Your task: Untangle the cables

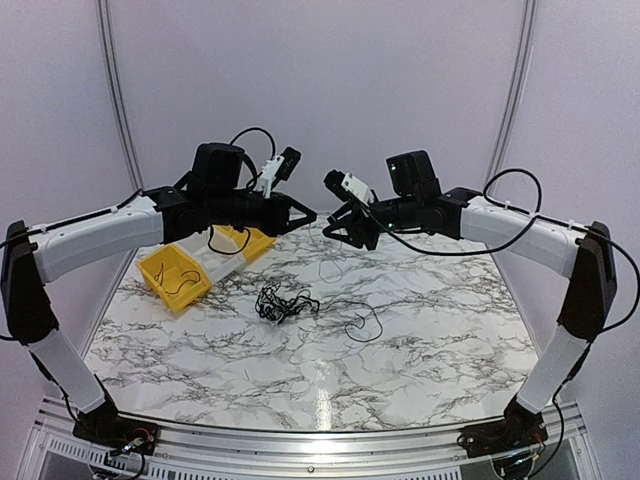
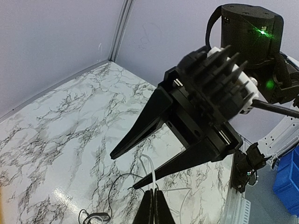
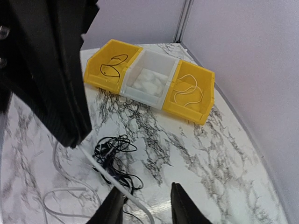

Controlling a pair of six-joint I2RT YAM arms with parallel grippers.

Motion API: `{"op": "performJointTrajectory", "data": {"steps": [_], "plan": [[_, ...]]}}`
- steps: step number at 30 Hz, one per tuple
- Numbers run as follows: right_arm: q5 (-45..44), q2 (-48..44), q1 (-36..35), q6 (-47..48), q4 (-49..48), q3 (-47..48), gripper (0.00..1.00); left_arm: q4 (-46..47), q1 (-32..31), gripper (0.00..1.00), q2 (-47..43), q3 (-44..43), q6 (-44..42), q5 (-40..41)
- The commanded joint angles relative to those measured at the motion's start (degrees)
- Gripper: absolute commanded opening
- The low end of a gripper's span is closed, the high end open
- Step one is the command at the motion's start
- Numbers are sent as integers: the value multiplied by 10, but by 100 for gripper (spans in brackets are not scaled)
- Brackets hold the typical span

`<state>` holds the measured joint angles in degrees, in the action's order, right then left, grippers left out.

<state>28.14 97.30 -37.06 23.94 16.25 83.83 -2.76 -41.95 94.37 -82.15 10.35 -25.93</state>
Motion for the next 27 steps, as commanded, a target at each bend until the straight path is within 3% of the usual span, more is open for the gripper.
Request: {"op": "performJointTrajectory", "data": {"steps": [1, 2, 4, 7, 11, 16, 21, 24, 27], "plan": [[0, -9, -1, -10, -43, -15, 20, 22, -2, 0, -10, 9, 1, 0], [-1, -13, -1, -13, -48, -20, 12, 31, -2, 1, -10, 14, 0, 10], [-2, -18, 0, -18, -55, -27, 0, 54, -3, 11, -9, 27, 0, 21], [-3, -19, 0, -26, -55, -28, 0, 98, -7, 29, -6, 54, 4, 30], [-3, -18, 1, -31, -52, -27, 0, 142, -13, 37, 2, 74, 2, 33], [2, -20, 1, -34, -49, -27, 0, 147, -17, 36, 26, 65, -1, 82], [46, -27, 1, -32, -30, -23, 0, 187, -18, 31, 57, 67, 32, 248], [57, -48, 1, -34, -23, -29, 0, 198, -14, 30, 87, 61, 20, 390], [54, -74, 4, -32, -21, -40, 0, 209, 12, 25, 106, 67, 31, 446]]}}
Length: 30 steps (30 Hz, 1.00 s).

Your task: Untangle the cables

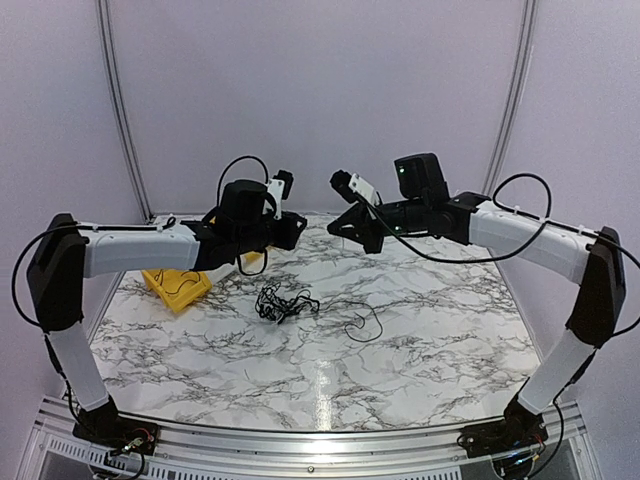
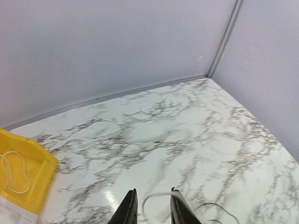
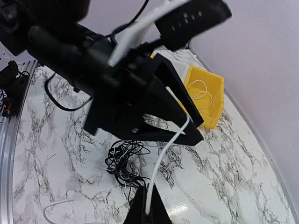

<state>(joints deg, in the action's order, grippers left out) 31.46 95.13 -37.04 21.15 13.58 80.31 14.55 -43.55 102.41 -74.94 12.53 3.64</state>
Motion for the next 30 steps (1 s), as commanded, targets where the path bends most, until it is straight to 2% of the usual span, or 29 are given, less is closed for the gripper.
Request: {"op": "performJointTrajectory", "data": {"steps": [1, 6, 10, 13, 16, 20, 24, 30], "plan": [[20, -60, 8, -4, 5, -9, 0, 40, 40, 22, 29, 0, 21, 152], [15, -60, 22, -3, 2, -20, 0, 94, 91, 0, 12, 41, 42, 93], [6, -38, 25, -3, 7, -16, 0, 102, 93, 0, -17, 54, 6, 32], [2, -25, 24, -2, 11, -9, 0, 98, 93, 0, -51, 80, 3, 46], [0, -18, 24, -1, 16, -8, 0, 94, 93, 32, -87, 115, -13, 32], [-4, -12, 23, 5, 19, -9, 0, 93, 78, 51, -156, 171, -76, -129], [-1, -5, 20, 10, 22, -8, 0, 87, 32, 58, -185, 184, -151, -160], [-3, 3, 5, 20, 34, -1, 0, 37, 10, 64, -147, 118, -202, -170]]}}
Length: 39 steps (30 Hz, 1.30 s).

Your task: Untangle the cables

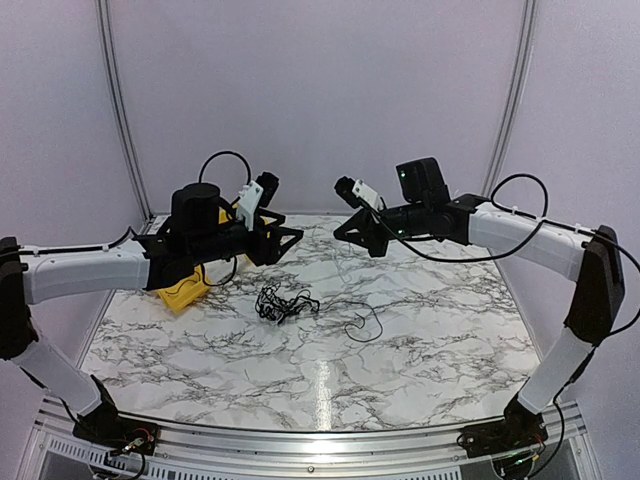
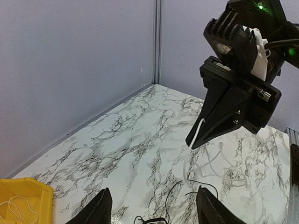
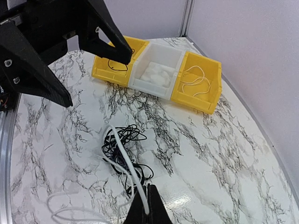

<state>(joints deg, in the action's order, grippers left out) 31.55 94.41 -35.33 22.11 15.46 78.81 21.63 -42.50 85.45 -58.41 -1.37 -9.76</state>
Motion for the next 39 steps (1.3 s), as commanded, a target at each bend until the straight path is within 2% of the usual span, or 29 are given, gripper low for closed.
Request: {"op": "performJointTrajectory", "data": {"steps": [1, 5, 9, 13, 16, 20, 21, 22, 23, 24, 25, 26, 30, 39], "plan": [[-5, 10, -14, 11, 15, 14, 0, -47, -1, 64, 32, -60, -70, -49], [-12, 10, -20, 14, 17, 14, 0, -83, -6, 63, 61, -100, -82, -88], [-12, 11, -21, 15, 17, 14, 0, -116, -8, 53, 89, -136, -93, -95], [-13, 13, -22, 15, 17, 14, 0, -142, -11, 49, 115, -161, -103, -115], [-14, 12, -22, 16, 17, 14, 0, -145, -12, 36, 125, -168, -102, -117], [-19, 11, -22, 20, 16, 11, 0, -157, -12, 12, 140, -185, -109, -109], [-23, 11, -22, 24, 18, 11, 7, -154, -10, 6, 142, -188, -110, -95], [-33, 10, -22, 28, 19, 10, 19, -152, -9, 1, 145, -193, -110, -76], [-44, 7, -21, 31, 18, 8, 33, -153, -7, 0, 151, -202, -109, -53], [-55, 4, -19, 34, 17, 3, 43, -157, -1, 0, 157, -213, -107, -31], [-57, 0, -17, 37, 16, 0, 52, -164, 7, 0, 165, -229, -103, -10], [-55, -3, -13, 37, 16, -6, 56, -173, 22, 0, 177, -246, -94, 11], [-27, -13, 11, 19, 16, -17, 62, -198, 70, 0, 222, -304, -74, 56], [-25, -14, 23, 23, 12, -27, 63, -215, 145, 0, 326, -395, -94, 186]]}}
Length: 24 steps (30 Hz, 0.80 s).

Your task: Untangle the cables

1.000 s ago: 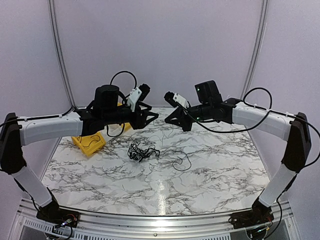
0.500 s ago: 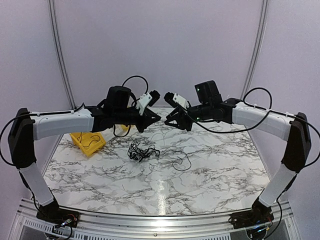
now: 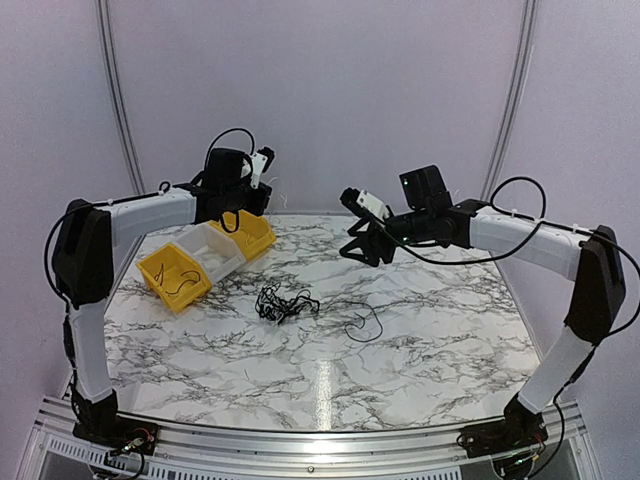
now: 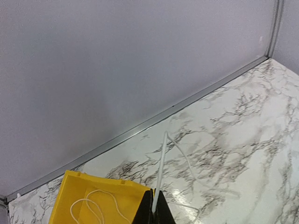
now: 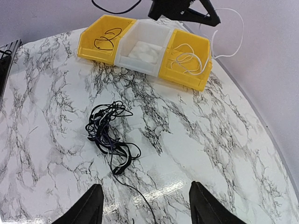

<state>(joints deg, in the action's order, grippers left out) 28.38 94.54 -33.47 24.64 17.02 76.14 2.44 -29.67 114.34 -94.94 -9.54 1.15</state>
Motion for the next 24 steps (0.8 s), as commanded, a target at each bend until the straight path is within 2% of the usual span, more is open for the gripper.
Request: {"op": "performJointTrajectory", "data": {"steps": [1, 10, 17, 19, 24], "plan": [[8, -14, 5, -2, -2, 0, 63, -23, 22, 0, 52, -35, -16, 91], [15, 5, 10, 6, 6, 0, 63, -3, 74, 0, 121, -53, 42, 172], [21, 17, 10, 8, 14, 4, 63, -2, 105, 0, 136, -58, 107, 224], [24, 21, 10, 9, 17, 5, 63, -2, 116, 0, 132, -51, 122, 219], [30, 29, 10, 13, 26, 12, 63, -23, 123, 0, 145, -56, 113, 149]]}}
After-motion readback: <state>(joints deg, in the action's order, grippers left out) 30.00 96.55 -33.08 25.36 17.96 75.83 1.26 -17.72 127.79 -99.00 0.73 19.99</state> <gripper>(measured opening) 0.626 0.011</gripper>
